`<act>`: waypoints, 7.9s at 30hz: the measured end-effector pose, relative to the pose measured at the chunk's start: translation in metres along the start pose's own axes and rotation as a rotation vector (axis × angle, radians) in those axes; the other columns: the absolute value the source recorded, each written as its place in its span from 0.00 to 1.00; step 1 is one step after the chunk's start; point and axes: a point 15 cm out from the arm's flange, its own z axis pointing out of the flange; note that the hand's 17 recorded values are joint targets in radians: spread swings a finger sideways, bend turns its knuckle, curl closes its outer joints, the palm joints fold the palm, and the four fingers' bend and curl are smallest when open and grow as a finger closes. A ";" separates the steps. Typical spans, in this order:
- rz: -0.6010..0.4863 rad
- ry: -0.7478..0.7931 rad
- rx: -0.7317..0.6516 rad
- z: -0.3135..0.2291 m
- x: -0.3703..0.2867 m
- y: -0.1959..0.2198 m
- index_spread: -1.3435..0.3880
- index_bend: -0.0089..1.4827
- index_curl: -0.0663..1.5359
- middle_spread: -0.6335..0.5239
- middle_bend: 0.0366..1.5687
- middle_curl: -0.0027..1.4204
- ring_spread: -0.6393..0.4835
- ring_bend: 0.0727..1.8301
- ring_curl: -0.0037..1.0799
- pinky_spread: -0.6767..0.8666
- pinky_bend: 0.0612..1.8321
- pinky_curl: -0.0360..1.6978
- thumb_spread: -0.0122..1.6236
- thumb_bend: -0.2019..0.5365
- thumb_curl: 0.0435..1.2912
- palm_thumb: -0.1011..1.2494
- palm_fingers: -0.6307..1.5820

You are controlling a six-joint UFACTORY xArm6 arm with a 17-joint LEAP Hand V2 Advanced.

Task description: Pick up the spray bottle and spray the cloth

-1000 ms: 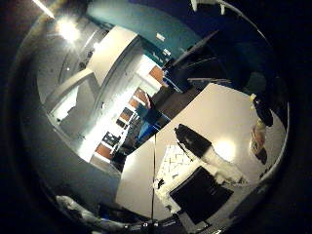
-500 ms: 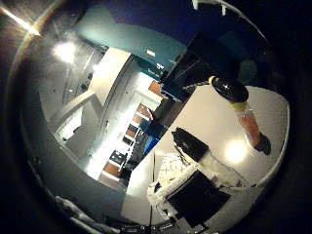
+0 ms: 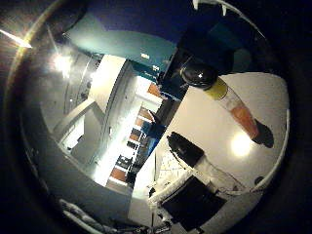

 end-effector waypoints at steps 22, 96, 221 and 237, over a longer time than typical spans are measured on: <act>0.016 -0.096 -0.063 0.061 -0.007 -0.013 0.75 0.11 0.21 0.72 0.21 0.28 0.80 0.30 0.29 0.72 0.24 0.17 0.64 0.24 0.22 0.51 0.37; -1.053 0.378 -1.079 0.102 -0.338 0.105 0.68 0.79 0.42 0.48 0.82 0.40 0.43 0.77 0.49 0.30 0.62 0.49 0.69 0.26 0.39 0.85 0.85; -0.788 -0.873 -1.319 0.177 -0.461 0.588 0.54 0.14 0.33 0.40 0.51 0.36 0.35 0.68 0.46 0.15 0.56 0.42 0.62 0.24 0.38 0.67 0.54; -0.850 -0.836 -1.274 0.175 -0.447 0.539 0.58 0.18 0.31 0.46 0.32 0.32 0.44 0.48 0.37 0.59 0.37 0.34 0.64 0.24 0.31 0.61 0.38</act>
